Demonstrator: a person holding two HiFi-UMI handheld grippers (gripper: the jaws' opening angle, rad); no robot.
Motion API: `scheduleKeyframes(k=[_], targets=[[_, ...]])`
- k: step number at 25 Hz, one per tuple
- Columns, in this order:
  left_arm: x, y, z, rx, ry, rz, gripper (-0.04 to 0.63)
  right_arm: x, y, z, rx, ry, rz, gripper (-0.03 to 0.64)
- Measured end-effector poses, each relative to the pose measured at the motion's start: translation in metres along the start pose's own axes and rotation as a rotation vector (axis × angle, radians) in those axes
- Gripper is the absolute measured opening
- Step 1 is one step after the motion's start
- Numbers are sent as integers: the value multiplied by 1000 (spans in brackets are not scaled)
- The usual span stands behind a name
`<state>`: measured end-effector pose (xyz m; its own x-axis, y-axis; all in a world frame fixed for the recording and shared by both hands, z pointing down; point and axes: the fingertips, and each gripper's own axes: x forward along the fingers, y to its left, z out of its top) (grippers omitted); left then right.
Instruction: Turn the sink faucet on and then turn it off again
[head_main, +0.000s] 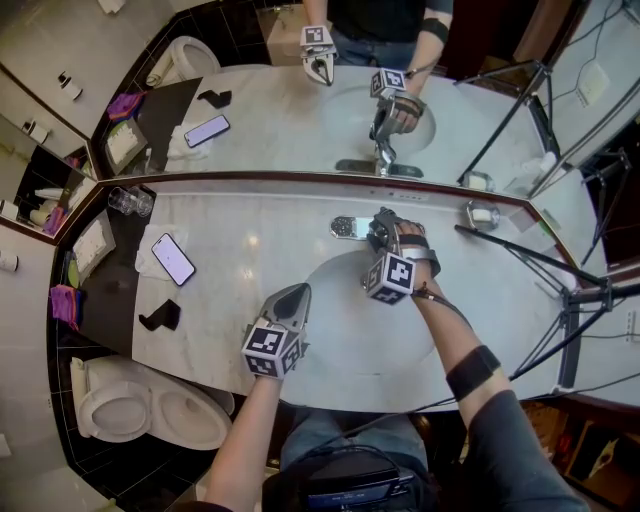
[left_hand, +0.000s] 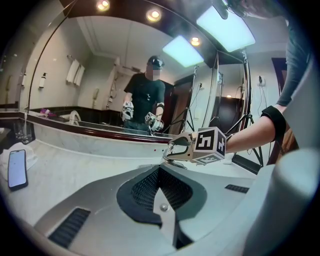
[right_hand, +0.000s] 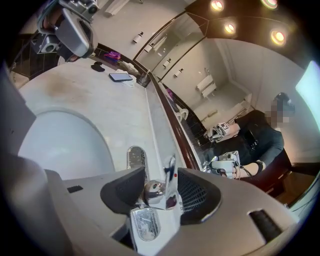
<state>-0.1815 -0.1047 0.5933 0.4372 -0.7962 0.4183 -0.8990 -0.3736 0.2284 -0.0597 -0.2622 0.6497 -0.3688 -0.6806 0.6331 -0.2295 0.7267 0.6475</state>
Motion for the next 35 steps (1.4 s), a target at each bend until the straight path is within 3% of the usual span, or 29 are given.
scheduleKeyframes(k=[5, 15, 27, 35], targets=[[-1, 3, -8, -7, 10, 0, 3, -1, 3, 3, 63, -7, -12, 192], [2, 1, -16, -24, 18, -5, 3, 0, 7, 4, -7, -9, -3, 166], [8, -4, -19, -35, 20, -10, 3, 6, 27, -1, -228, 29, -14, 166], [12, -3, -19, -43, 20, -9, 3, 6, 37, 3, -317, 35, -2, 149]])
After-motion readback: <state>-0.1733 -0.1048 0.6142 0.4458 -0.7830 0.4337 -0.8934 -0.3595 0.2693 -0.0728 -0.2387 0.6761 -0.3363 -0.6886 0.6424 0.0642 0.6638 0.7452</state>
